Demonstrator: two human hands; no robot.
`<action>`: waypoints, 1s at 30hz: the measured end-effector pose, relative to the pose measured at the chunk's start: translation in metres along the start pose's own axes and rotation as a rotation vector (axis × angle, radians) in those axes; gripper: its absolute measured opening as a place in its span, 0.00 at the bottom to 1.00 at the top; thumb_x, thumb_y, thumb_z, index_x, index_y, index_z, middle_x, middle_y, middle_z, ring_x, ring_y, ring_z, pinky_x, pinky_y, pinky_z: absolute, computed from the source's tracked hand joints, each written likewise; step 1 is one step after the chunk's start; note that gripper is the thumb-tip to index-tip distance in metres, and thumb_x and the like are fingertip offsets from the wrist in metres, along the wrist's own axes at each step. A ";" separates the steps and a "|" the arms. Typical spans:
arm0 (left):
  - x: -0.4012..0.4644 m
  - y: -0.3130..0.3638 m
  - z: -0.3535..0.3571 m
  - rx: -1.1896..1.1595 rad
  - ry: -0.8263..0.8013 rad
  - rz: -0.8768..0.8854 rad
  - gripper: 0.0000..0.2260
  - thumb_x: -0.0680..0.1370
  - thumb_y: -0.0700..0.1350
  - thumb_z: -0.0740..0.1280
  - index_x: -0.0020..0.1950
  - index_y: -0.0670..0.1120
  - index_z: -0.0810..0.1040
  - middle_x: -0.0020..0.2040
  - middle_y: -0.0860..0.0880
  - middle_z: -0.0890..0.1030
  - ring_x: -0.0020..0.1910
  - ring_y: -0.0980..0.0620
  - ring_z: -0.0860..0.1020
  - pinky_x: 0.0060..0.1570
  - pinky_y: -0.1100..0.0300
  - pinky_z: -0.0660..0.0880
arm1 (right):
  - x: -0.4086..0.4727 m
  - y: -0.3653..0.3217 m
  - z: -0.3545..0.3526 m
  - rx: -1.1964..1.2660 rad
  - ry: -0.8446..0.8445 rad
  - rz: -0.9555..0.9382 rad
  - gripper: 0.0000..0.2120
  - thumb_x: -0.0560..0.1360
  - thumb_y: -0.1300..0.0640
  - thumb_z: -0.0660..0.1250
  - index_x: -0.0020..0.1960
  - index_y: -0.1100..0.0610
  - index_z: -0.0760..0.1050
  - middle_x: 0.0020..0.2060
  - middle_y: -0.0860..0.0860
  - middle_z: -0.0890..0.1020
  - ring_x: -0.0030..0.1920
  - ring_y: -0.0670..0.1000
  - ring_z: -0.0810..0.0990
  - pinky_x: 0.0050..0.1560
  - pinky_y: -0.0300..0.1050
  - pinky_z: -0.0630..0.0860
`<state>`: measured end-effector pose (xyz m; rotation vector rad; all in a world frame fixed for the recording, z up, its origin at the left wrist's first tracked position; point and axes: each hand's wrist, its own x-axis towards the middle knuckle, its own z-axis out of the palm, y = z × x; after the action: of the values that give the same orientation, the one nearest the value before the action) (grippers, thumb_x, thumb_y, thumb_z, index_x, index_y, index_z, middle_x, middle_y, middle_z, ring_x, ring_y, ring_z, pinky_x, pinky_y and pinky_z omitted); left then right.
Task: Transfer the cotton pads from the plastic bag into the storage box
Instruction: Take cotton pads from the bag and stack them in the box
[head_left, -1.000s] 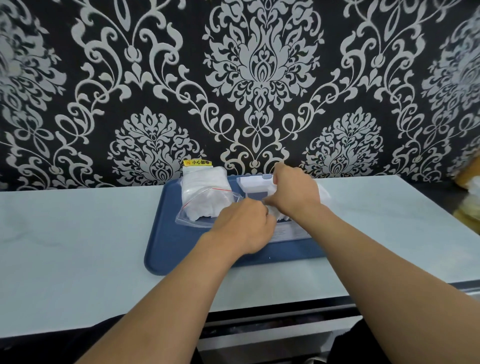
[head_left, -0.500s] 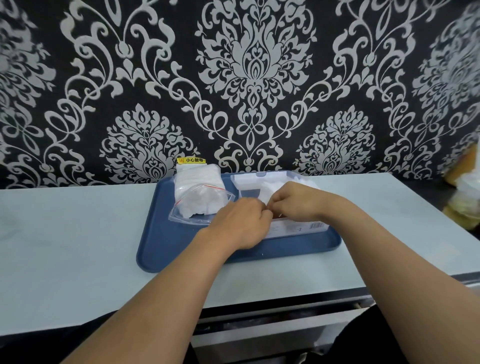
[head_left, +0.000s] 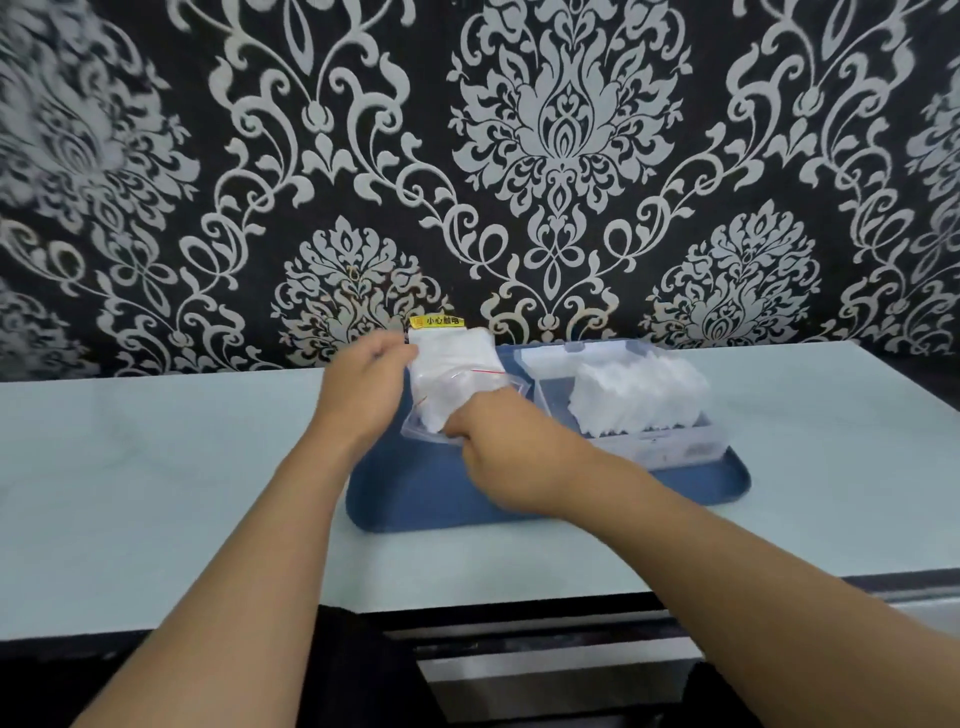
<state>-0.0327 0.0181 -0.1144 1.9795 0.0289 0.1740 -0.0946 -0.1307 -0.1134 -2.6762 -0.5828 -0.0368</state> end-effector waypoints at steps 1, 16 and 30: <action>0.000 -0.003 0.003 0.034 -0.079 -0.008 0.10 0.80 0.46 0.66 0.60 0.50 0.81 0.57 0.52 0.81 0.57 0.52 0.78 0.50 0.60 0.72 | 0.006 0.005 0.005 -0.041 -0.011 0.041 0.08 0.77 0.65 0.60 0.50 0.61 0.78 0.42 0.57 0.78 0.45 0.59 0.78 0.43 0.48 0.74; -0.010 -0.002 0.016 0.215 -0.048 0.059 0.20 0.75 0.35 0.65 0.67 0.46 0.79 0.63 0.47 0.80 0.60 0.49 0.79 0.62 0.54 0.77 | 0.042 0.040 0.010 0.088 0.217 0.193 0.23 0.74 0.57 0.70 0.68 0.48 0.73 0.51 0.56 0.82 0.52 0.58 0.79 0.55 0.53 0.77; -0.018 -0.001 0.020 0.259 -0.005 0.206 0.22 0.78 0.39 0.53 0.69 0.45 0.77 0.61 0.42 0.81 0.60 0.42 0.78 0.62 0.47 0.75 | 0.043 0.029 -0.001 -0.131 0.282 0.119 0.21 0.72 0.55 0.70 0.65 0.47 0.77 0.56 0.50 0.80 0.55 0.55 0.79 0.45 0.46 0.73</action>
<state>-0.0473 -0.0018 -0.1248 2.2404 -0.1642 0.3117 -0.0436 -0.1380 -0.1181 -2.7573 -0.3422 -0.4249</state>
